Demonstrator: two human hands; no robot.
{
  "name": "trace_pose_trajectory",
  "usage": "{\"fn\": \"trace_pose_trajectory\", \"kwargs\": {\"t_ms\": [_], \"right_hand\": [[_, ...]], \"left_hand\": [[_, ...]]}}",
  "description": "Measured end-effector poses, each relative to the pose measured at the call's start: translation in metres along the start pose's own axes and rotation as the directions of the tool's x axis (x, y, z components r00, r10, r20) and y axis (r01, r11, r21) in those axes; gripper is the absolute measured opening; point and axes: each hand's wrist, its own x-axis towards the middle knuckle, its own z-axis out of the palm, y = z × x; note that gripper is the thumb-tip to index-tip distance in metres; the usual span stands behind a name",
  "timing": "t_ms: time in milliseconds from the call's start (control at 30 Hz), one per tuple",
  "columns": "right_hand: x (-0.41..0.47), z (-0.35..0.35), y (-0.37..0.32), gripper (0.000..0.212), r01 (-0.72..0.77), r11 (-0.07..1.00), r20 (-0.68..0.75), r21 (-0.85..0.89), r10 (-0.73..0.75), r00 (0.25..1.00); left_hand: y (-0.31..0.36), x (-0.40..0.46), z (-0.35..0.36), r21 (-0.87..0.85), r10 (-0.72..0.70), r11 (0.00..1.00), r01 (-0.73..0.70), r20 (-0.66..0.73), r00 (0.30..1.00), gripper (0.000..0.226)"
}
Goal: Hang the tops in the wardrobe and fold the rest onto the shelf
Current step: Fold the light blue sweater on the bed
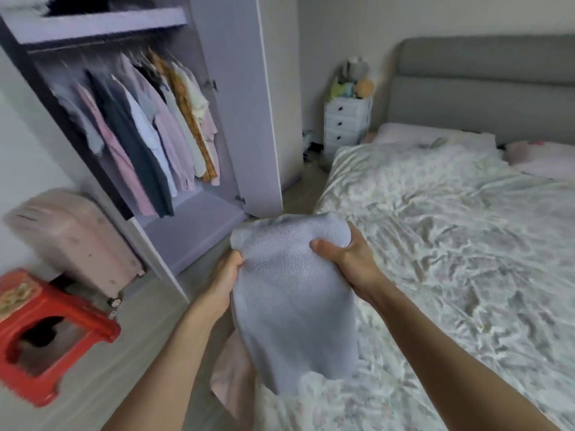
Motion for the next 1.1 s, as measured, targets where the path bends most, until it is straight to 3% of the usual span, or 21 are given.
{"fn": "trace_pose_trajectory", "kwargs": {"t_ms": [67,133,200,233,300,333,400,467,533,600,700,800,900,967,1033,1100], "right_hand": [[0.009,0.038,-0.016,0.055,0.097,0.993,-0.022,-0.06,-0.098,0.995],[0.019,0.079,-0.032,0.052,0.191,0.976,0.02,-0.106,-0.19,0.982],[0.031,0.113,-0.045,0.05,0.295,0.936,0.088,-0.19,-0.283,0.955],[0.038,0.136,-0.053,0.05,0.345,0.906,0.148,-0.244,-0.317,0.937],[0.05,0.179,-0.064,0.053,0.441,0.821,0.296,-0.364,-0.347,0.89],[0.059,0.211,-0.068,0.055,0.491,0.769,0.366,-0.41,-0.354,0.861],[0.067,0.255,-0.073,0.058,0.55,0.68,0.448,-0.485,-0.346,0.824],[0.078,0.306,-0.077,0.059,0.619,0.603,0.525,-0.504,-0.355,0.773],[0.084,0.329,-0.082,0.056,0.684,0.521,0.603,-0.511,-0.349,0.717],[0.095,0.363,-0.088,0.051,0.747,0.413,0.672,-0.52,-0.343,0.657],[0.12,0.4,-0.096,0.051,0.789,0.329,0.698,-0.519,-0.37,0.613],[0.145,0.42,-0.094,0.05,0.79,0.311,0.711,-0.529,-0.346,0.613],[0.171,0.43,-0.09,0.056,0.764,0.246,0.689,-0.596,-0.331,0.645],[0.191,0.433,-0.088,0.064,0.77,0.101,0.699,-0.63,-0.358,0.619],[0.208,0.436,-0.087,0.067,0.778,-0.081,0.736,-0.623,-0.398,0.548],[0.23,0.438,-0.089,0.062,0.758,-0.219,0.759,-0.615,-0.426,0.493]], "left_hand": [[0.023,-0.006,-0.027,-0.034,0.061,0.998,-0.061,0.005,0.998,0.048],[0.047,-0.007,-0.064,-0.093,0.08,0.993,-0.076,0.039,0.996,0.075],[0.068,-0.003,-0.103,-0.136,0.131,0.983,-0.124,0.039,0.991,0.087],[0.08,0.002,-0.13,-0.093,0.203,0.975,-0.201,0.016,0.979,0.092],[0.101,0.014,-0.173,0.154,0.377,0.912,-0.38,0.049,0.925,0.101],[0.112,0.023,-0.199,0.316,0.445,0.831,-0.458,0.119,0.888,0.108],[0.127,0.039,-0.223,0.621,0.463,0.576,-0.531,0.287,0.838,0.12],[0.135,0.06,-0.253,0.758,0.439,0.361,-0.543,0.376,0.816,0.128],[0.14,0.074,-0.27,0.777,0.45,0.365,-0.512,0.335,0.828,0.12],[0.149,0.092,-0.308,0.757,0.543,0.391,-0.523,0.269,0.795,0.094],[0.169,0.117,-0.349,0.79,0.622,0.289,-0.54,0.274,0.734,0.066],[0.177,0.141,-0.368,0.805,0.612,0.271,-0.527,0.279,0.74,0.062],[0.18,0.163,-0.368,0.863,0.635,0.185,-0.47,0.26,0.727,0.048],[0.18,0.182,-0.363,0.899,0.7,0.098,-0.427,0.243,0.672,0.041],[0.183,0.2,-0.356,0.931,0.755,-0.022,-0.364,0.254,0.604,0.033],[0.19,0.224,-0.348,0.936,0.805,-0.102,-0.338,0.277,0.525,0.039]]}}
